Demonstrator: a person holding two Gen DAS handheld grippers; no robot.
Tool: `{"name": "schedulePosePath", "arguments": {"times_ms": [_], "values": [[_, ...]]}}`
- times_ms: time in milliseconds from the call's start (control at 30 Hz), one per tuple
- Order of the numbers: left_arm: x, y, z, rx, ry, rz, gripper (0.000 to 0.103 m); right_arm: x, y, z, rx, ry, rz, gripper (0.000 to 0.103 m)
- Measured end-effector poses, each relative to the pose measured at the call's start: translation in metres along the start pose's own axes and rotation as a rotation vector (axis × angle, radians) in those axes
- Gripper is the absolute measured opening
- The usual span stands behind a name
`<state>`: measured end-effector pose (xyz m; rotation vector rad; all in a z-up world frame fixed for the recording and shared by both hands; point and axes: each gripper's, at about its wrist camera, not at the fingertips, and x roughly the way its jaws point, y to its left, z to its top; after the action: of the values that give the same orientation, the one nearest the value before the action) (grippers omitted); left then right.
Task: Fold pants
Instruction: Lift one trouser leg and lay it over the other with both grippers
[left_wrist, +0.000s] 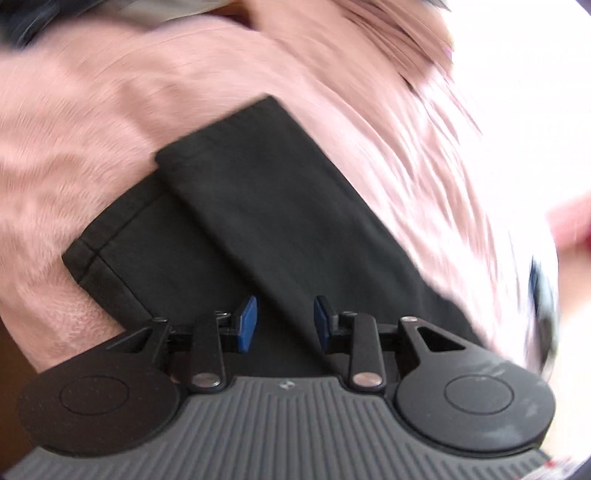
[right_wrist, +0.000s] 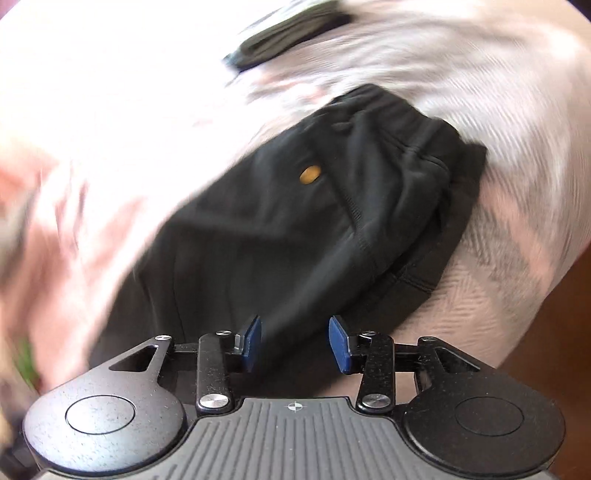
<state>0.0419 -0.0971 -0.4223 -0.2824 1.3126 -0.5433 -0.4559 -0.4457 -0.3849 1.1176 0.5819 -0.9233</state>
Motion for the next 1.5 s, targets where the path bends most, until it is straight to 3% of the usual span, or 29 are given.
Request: {"name": "schedulePosePath", "arguments": {"times_ms": [133, 233, 333, 533, 933, 967, 1000, 1033, 1100, 1200, 1300, 1400, 1500], "values": [[0.009, 0.017, 0.008, -0.154, -0.023, -0.048, 0.028, 0.003, -0.036, 0.018, 0.247, -0.102, 0.112, 0.038], [0.011, 0.014, 0.009, -0.144, -0.030, -0.045, 0.028, 0.004, -0.059, 0.029, 0.349, -0.174, 0.145, 0.038], [0.012, 0.014, 0.008, -0.132, -0.032, -0.042, 0.028, 0.009, -0.076, 0.040, 0.402, -0.213, 0.105, 0.038], [0.010, 0.027, 0.003, -0.154, -0.031, -0.065, 0.028, 0.009, -0.111, 0.047, 0.433, -0.233, 0.113, 0.038], [0.014, 0.039, 0.002, -0.245, -0.067, -0.118, 0.026, 0.018, -0.120, 0.056, 0.397, -0.187, 0.120, 0.038], [0.013, 0.039, 0.002, -0.238, -0.070, -0.117, 0.025, 0.017, -0.119, 0.056, 0.392, -0.187, 0.120, 0.038], [0.011, 0.036, 0.003, -0.211, -0.077, -0.099, 0.016, 0.015, -0.118, 0.056, 0.380, -0.190, 0.118, 0.031], [0.009, 0.031, 0.004, -0.162, -0.088, -0.074, 0.002, 0.012, -0.115, 0.057, 0.354, -0.188, 0.096, 0.008], [0.001, 0.020, 0.008, -0.063, -0.099, -0.062, 0.002, 0.003, -0.109, 0.060, 0.293, -0.180, 0.054, 0.006], [-0.026, 0.000, 0.011, 0.058, -0.159, -0.109, 0.002, -0.010, -0.097, 0.069, 0.238, -0.200, 0.074, 0.003], [-0.061, -0.001, 0.002, 0.089, -0.228, -0.184, 0.002, -0.030, -0.087, 0.077, 0.213, -0.257, 0.124, 0.003], [-0.062, 0.013, -0.020, 0.138, -0.197, -0.101, 0.002, -0.045, -0.093, 0.074, 0.213, -0.285, 0.148, 0.003], [-0.032, 0.032, -0.040, 0.151, -0.090, 0.045, 0.002, -0.035, -0.108, 0.057, 0.225, -0.223, 0.051, 0.003]]}}
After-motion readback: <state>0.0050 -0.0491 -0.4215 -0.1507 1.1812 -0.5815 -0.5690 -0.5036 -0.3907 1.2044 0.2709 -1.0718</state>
